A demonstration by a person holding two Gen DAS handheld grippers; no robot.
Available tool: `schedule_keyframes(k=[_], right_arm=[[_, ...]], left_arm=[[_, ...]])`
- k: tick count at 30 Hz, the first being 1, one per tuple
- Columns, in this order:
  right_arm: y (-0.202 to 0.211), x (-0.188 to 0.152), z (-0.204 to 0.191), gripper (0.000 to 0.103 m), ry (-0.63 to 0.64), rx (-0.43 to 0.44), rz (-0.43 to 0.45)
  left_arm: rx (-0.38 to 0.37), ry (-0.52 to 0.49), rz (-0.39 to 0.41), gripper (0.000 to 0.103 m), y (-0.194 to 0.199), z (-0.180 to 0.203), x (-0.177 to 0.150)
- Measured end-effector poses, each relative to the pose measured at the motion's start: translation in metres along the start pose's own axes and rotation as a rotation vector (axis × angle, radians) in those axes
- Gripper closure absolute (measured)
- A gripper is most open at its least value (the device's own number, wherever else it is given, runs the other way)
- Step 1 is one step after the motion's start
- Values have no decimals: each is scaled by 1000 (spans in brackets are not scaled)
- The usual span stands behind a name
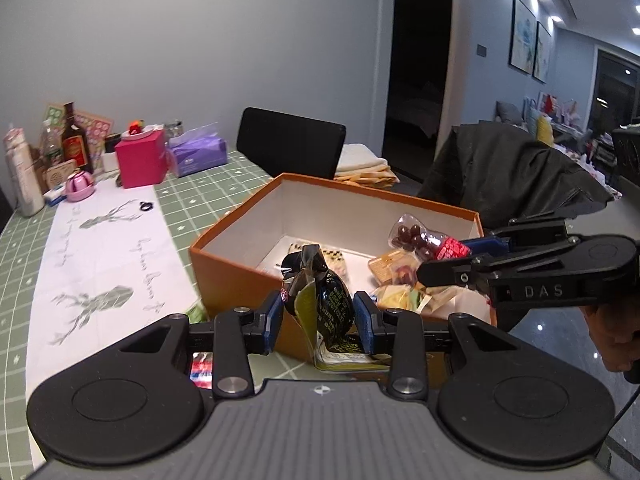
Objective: Organize snacks
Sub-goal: 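Carry the black bag and cola-bottle candy up over the orange box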
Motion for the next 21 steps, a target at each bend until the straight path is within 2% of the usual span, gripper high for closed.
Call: schedule_keyframes(k=[7, 11, 15, 21], right_arm=[[-11, 11, 29, 74, -83, -24, -41], [-22, 23, 42, 74, -110, -32, -65], [-37, 32, 51, 74, -138, -33, -95], [-73, 39, 59, 74, -210, -15, -180]], left_arm=[[5, -113, -62, 60, -33, 7, 32], [-30, -109, -94, 60, -51, 3, 47], [-14, -142, -160, 60, -76, -4, 53], [-2, -130, -262, 60, -115, -20, 54]])
Point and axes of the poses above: each gripper's, at about its wrist camera, not at the fingertips, and y roughly against the way its jaws point, z to its right, x to its top, the point moved 3 cm from there along -y, roughly the way its jaws point, and after that the axes turned 10 degrees about -x, right-handed, at the moved point
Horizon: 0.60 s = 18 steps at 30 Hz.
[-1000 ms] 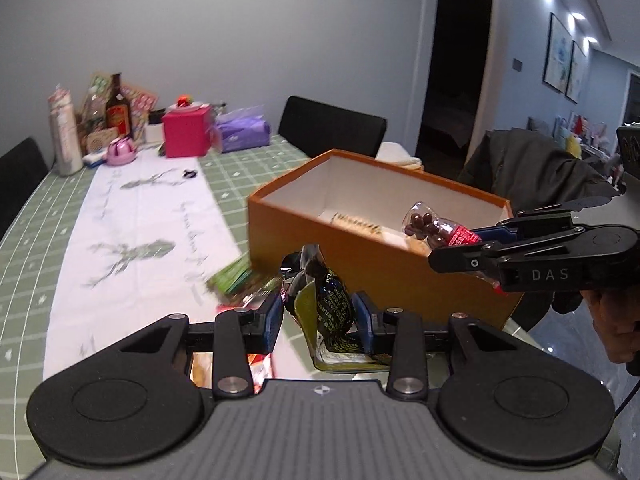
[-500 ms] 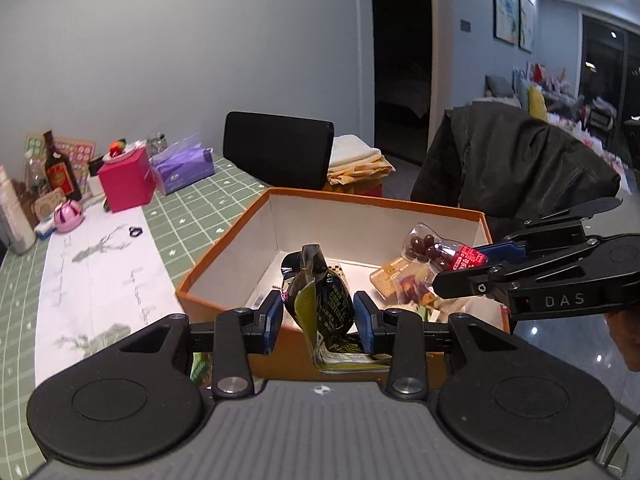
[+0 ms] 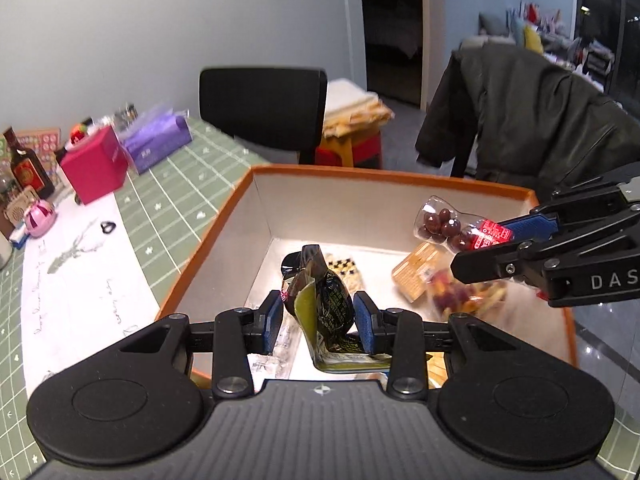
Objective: Organize snacks
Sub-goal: 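Carry the black bag and cola-bottle candy up over the orange box, then open both tools to drop the bag and candy into the box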
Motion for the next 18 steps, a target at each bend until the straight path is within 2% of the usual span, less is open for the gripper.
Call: schedule_keyframes(k=[10, 18], right_arm=[[-71, 10, 13, 74, -232, 7, -181], [-105, 5, 8, 74, -281, -45, -264]], left_arm=[[-22, 35, -144, 60, -49, -10, -2], [-20, 21, -210, 60, -69, -12, -10]])
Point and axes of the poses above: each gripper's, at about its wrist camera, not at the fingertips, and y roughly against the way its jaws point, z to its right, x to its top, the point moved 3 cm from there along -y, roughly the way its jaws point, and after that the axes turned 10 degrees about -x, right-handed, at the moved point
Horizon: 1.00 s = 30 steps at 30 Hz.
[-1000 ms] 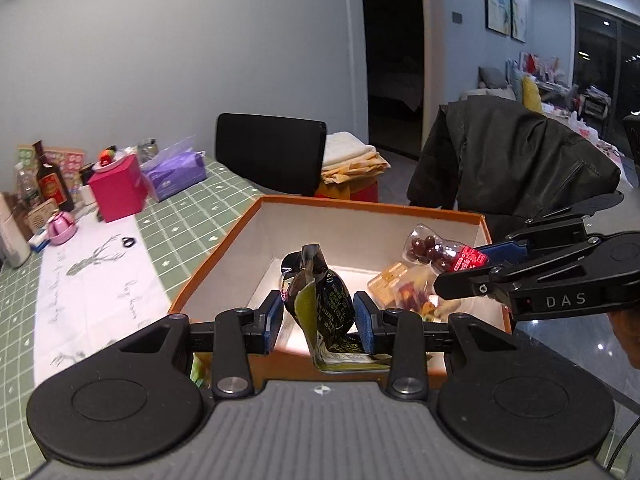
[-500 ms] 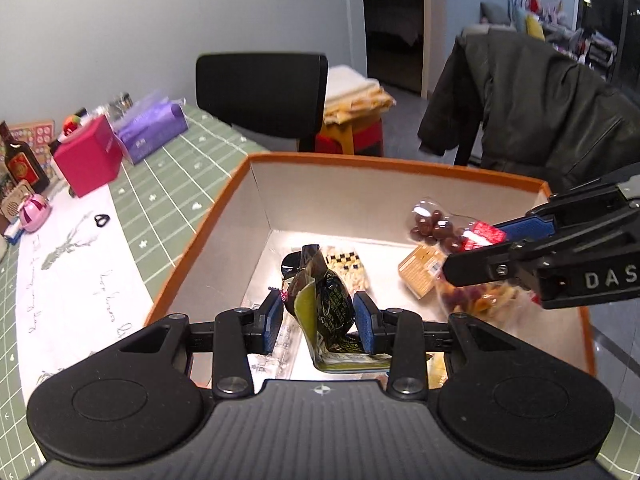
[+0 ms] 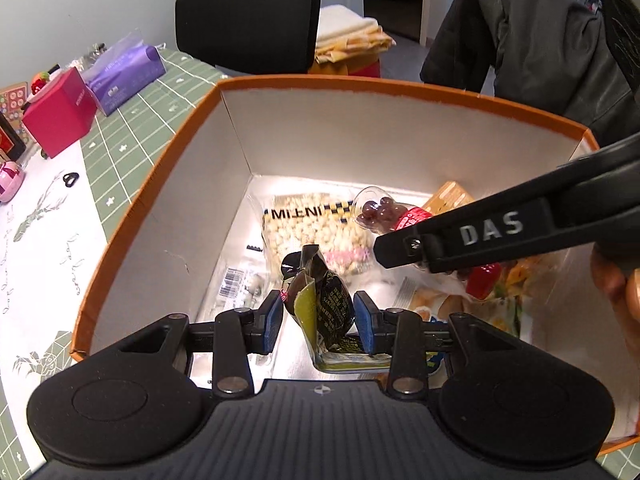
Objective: Organize snacks
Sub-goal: 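Open both tools to drop the bag and candy into the box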
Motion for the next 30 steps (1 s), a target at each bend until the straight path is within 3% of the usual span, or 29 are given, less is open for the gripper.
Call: schedule_keyframes(k=[12, 19, 30], right_arm=[[-14, 5, -5, 73, -12, -123, -45], [-7, 1, -6, 70, -23, -115, -40], [26, -4, -6, 67, -26, -119, 10]], left_arm=[[20, 10, -67, 57, -15, -2, -3], [21, 23, -20, 40, 2, -2, -2], [25, 26, 56, 39, 38, 7, -1]])
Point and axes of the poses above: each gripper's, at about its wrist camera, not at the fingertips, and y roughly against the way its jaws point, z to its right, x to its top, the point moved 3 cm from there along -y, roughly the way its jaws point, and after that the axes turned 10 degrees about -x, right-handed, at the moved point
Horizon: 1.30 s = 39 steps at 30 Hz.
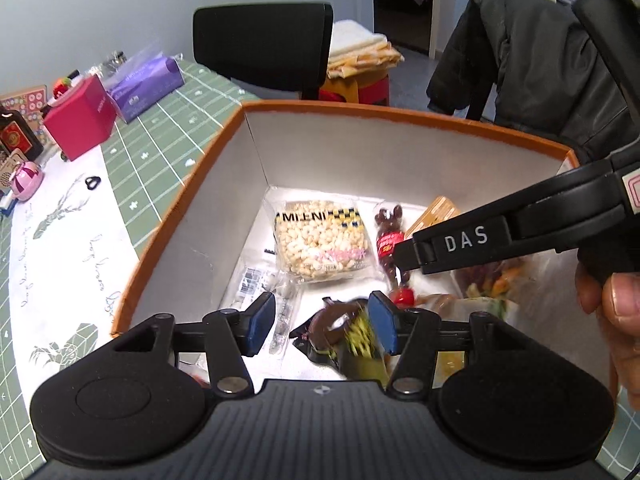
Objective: Organize snacks
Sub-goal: 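Open both tools to drop the bag and candy into the box, then move both open tools back toward the remaining snacks on the table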
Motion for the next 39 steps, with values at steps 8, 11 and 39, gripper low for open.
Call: schedule_keyframes(k=[8, 11, 39], right_arm=[[34, -10, 1, 66, 24, 5, 63], [40, -16, -2, 66, 48, 0, 78], [87, -97, -83, 61, 366, 40, 239]], left_arm=[[5, 20, 75, 39, 35, -2, -5], [8, 41, 90, 39, 45, -8, -11], [113, 232, 284, 33, 152, -76, -119]])
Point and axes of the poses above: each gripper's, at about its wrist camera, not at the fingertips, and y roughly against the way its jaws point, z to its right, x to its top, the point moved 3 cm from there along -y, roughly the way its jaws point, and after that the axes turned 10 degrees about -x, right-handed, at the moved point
